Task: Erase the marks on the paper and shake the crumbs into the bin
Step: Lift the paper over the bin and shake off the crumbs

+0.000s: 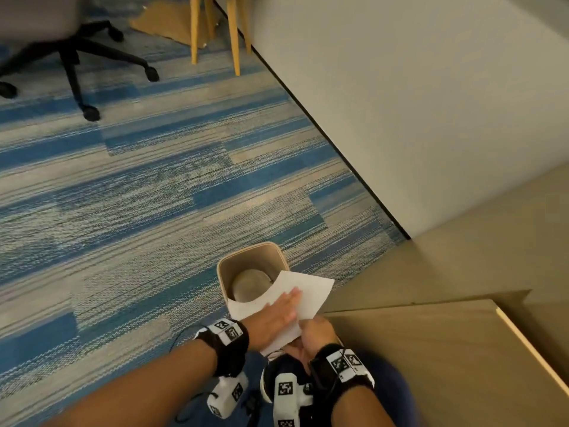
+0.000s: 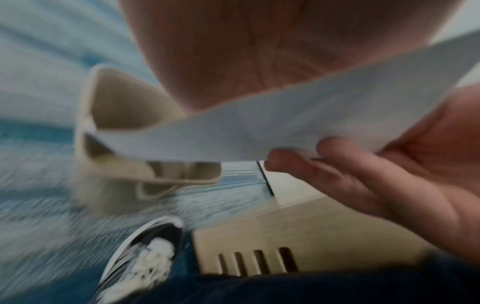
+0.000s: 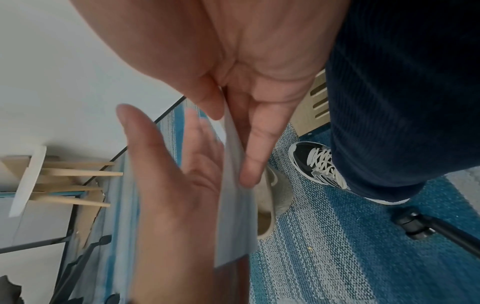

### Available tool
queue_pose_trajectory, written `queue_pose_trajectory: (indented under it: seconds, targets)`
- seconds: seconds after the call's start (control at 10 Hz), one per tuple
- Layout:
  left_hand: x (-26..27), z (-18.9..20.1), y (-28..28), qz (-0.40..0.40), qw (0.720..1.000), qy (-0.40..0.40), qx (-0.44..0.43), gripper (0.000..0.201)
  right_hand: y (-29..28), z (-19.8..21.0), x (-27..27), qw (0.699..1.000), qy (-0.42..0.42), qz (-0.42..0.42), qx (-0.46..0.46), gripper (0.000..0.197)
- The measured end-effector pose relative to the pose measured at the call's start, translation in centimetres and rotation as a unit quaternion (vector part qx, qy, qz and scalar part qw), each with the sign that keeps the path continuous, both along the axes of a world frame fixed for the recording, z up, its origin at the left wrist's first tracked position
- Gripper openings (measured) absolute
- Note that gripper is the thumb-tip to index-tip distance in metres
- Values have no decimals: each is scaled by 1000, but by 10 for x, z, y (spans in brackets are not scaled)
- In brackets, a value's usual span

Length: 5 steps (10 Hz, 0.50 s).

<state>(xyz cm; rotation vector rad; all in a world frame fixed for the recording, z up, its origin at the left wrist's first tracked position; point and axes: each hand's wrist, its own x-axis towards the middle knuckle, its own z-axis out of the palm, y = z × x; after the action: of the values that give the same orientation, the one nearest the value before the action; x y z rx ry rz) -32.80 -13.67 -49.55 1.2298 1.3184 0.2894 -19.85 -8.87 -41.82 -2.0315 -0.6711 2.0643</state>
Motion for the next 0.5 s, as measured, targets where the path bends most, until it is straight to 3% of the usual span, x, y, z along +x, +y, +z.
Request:
queue_pose_trajectory:
  seconds: [0.1,0.2,0.3,0.4,0.5]
  targets:
    - [-9,-3,-4,67,991,23,-117,88,-6,-3,1,999,7,-32,-11,32]
    - [-14,0,-3,93,989,83,-81,56,-5,-6,2,999,-1,-49,-4,30]
    - [-7,3,-1,-21,999,39,-20,61,-6,-6,0,999,-4,-35,-7,30]
    - [-13,-7,5,-20,983,156,-98,65,-5,-5,1,1000,-7,-16,-6,27]
    - [-12,-10,6,-48,994,95,-38,110,0,-6,2,1000,-2,7,0,20]
